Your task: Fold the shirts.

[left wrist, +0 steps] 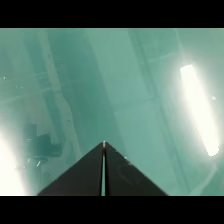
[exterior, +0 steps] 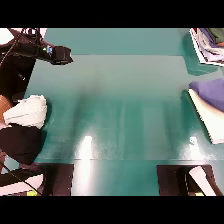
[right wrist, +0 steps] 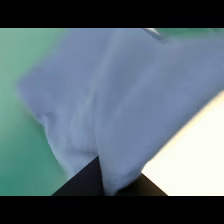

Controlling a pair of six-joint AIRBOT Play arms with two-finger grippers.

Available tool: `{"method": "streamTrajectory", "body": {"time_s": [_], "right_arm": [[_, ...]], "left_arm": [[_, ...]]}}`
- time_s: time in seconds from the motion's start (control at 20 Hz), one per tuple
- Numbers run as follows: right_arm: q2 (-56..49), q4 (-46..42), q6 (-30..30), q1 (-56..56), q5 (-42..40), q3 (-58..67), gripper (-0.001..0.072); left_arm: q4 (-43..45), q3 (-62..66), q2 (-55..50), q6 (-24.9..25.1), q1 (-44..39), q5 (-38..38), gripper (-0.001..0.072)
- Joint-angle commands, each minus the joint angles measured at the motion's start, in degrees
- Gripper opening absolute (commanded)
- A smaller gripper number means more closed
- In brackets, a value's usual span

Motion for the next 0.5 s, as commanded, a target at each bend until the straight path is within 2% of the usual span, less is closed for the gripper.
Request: {"method": "streamTrajectory", "body": {"time_s": [0.0, 0.05, 0.1, 0.25, 0.45], "right_arm": [[3.21, -5.16, 1.75, -4.46, 2.08, -7.04, 0.0164], [3.26, -5.03, 1.73, -5.01, 2.08, -7.87, 0.0411], [3.13, -4.90, 1.75, -4.96, 2.32, -7.89, 0.0557], [3.23, -2.08, 1.70, -1.51, 3.45, -4.63, 0.0560], [3.19, 5.09, 1.75, 14.64, 2.38, 1.07, 0.0560]], "left_arm": [[0.00, 0.00, 0.00, 0.81, 0.00, -0.42, 0.0028], [0.00, 0.00, 0.00, 0.81, 0.00, -0.42, 0.0028], [0.00, 0.00, 0.00, 0.81, 0.00, -0.44, 0.0028], [0.00, 0.00, 0.00, 0.79, 0.00, -0.35, 0.0029], [-0.02, 0.00, 0.02, 0.74, 0.00, 1.66, 0.0029]]}}
